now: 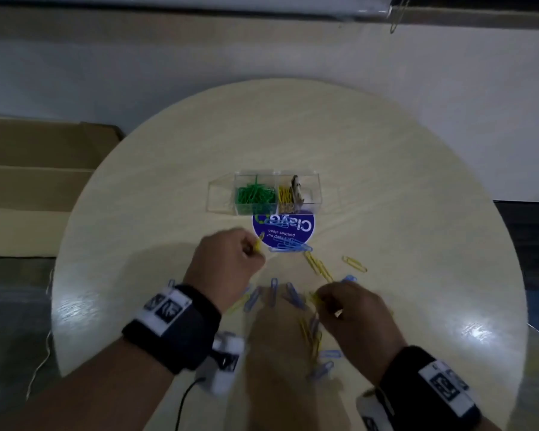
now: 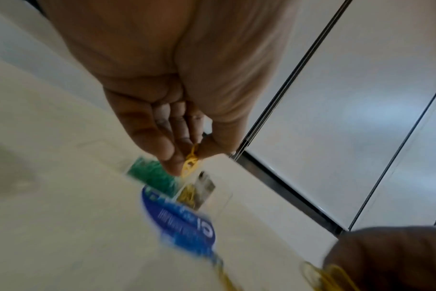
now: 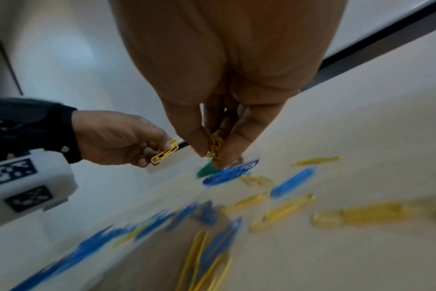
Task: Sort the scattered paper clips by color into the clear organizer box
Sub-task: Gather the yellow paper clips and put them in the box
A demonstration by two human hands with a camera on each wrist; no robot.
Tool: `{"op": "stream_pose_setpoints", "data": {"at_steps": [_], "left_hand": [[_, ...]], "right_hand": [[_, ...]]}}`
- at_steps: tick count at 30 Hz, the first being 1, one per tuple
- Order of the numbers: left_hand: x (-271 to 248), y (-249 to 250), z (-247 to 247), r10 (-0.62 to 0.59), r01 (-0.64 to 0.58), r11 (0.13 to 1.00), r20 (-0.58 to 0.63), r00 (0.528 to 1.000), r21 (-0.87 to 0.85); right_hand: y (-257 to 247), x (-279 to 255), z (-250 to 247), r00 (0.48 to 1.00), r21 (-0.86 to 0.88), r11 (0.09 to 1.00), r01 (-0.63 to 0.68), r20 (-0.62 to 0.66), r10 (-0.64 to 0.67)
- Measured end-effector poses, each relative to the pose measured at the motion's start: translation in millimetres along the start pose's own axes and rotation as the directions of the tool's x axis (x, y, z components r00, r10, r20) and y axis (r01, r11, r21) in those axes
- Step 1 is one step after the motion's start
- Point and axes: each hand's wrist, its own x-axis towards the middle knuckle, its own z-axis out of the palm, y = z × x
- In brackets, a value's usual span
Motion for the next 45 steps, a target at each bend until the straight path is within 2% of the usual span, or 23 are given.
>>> {"op": "stream_pose_setpoints", "data": {"at_steps": [3,6,10,12,15,19,22,25,28,31,34,36,38,41,45], "left_hand": [[48.6,29.8,3.0,0.015,-0.017,0.999,-0.060,0.998,-0.027],[87.9,45.6,10.5,0.009,-0.016,0.998,-0.100,0.995,-0.065],[113.8,45.2,27.9,0.002,-0.003,1.000,-0.060,0.998,-0.020],[115.3,42.0,31.3,0.003,-0.006,0.999,-0.069,0.998,-0.045],[109.9,34.2,25.1,-0.033,0.015,0.993,-0.150,0.988,-0.118],[91.0,14.5,12.4,-0.054,0.027,0.992,-0.221,0.974,-0.122],[74.6,-5.2,8.7,-0.076,0.048,0.990,-0.220,0.973,-0.133],[60.6,-18.9,3.6,-0.067,0.049,0.995,-0.211,0.975,-0.091],[48.0,-32.7,-9.1,-0.023,0.011,0.997,-0.147,0.989,-0.079],[29.0,-52.4,-25.2,0.054,-0.057,0.997,0.041,0.998,0.058],[-7.6,-72.7,-27.2,0.114,-0.147,0.973,0.184,0.976,0.177],[-36.5,-83.1,-16.5,0.135,-0.185,0.964,0.245,0.960,0.193],[-59.7,-88.5,-2.3,0.158,-0.225,0.953,0.303,0.940,0.203],[-72.6,-91.3,9.9,0.190,-0.277,0.911,0.285,0.940,0.306],[-62.3,-94.9,6.8,0.171,-0.225,0.901,0.174,0.970,0.372]], "right_hand": [[14.9,20.3,-26.8,0.992,0.034,0.999,-0.023,-0.120,0.027],[26.1,35.8,-44.4,0.981,0.088,0.995,-0.050,-0.181,0.065],[35.1,55.7,-51.4,0.975,0.137,0.988,-0.071,-0.201,0.098],[32.1,68.1,-52.8,0.973,0.163,0.983,-0.083,-0.200,0.116],[20.5,94.0,-54.5,0.976,0.207,0.972,-0.108,-0.164,0.143],[-4.7,137.2,-54.4,0.980,0.237,0.969,-0.065,-0.167,0.107],[-25.8,164.5,-49.3,0.981,0.177,0.982,-0.064,-0.167,0.094],[-40.5,177.7,-43.8,0.990,0.062,0.995,-0.081,-0.111,0.088],[-46.6,161.7,-42.9,0.987,0.034,0.999,-0.028,-0.155,0.033],[-37.1,113.7,-33.5,0.981,0.017,0.999,0.042,-0.188,-0.038],[-18.2,57.6,2.3,0.986,-0.028,0.990,0.140,-0.084,-0.142],[-4.9,26.4,28.9,0.971,-0.147,0.960,0.238,0.042,-0.235],[2.8,1.0,47.4,0.951,-0.272,0.918,0.287,0.195,-0.240],[2.0,-26.1,63.7,0.918,-0.350,0.881,0.317,0.345,-0.193],[-5.5,-26.8,73.6,0.879,-0.271,0.878,0.395,0.391,-0.274]]}}
